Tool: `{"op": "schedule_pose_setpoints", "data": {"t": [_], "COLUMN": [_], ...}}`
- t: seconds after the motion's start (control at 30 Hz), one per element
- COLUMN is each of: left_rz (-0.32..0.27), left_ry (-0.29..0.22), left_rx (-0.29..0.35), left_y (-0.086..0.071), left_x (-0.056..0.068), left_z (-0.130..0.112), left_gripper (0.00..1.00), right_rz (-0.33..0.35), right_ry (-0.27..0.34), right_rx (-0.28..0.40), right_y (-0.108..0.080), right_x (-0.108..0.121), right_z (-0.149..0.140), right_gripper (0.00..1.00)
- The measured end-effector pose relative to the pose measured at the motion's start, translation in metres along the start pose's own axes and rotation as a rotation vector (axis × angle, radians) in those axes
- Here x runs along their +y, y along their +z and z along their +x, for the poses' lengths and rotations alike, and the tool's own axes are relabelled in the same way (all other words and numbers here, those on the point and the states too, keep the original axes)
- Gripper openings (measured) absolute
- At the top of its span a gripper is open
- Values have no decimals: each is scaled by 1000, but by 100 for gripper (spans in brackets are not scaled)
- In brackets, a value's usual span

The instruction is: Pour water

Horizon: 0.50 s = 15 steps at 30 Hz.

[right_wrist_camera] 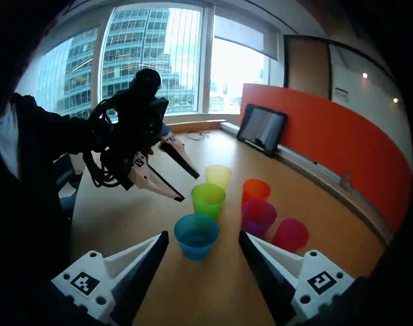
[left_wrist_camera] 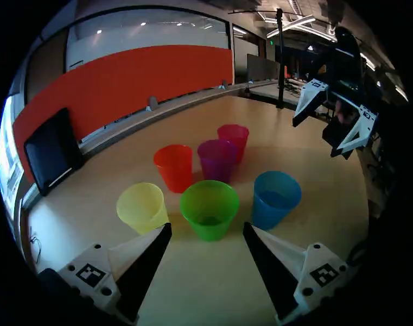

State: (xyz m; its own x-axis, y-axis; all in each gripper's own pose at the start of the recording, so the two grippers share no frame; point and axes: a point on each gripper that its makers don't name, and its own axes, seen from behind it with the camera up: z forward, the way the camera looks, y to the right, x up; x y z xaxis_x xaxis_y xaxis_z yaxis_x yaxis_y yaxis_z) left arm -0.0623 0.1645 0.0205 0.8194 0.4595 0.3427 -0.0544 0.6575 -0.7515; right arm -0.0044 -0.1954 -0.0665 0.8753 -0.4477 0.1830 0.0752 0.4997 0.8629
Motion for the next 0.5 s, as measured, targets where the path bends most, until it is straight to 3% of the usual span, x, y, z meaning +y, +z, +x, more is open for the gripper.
{"op": "schedule_pose_setpoints", "data": {"t": [0.5], "left_rz": [-35], "left_ry": [-7], "left_rx": [-31], "left_y": [28], "left_x": [-3], "left_z": [-2], "left_gripper": [98], "right_rz": [7], "right_ry": [-5], "right_rx": [-17], "right_y": [4], "right_x": [1], "right_z": [-4], "right_gripper": [100]}}
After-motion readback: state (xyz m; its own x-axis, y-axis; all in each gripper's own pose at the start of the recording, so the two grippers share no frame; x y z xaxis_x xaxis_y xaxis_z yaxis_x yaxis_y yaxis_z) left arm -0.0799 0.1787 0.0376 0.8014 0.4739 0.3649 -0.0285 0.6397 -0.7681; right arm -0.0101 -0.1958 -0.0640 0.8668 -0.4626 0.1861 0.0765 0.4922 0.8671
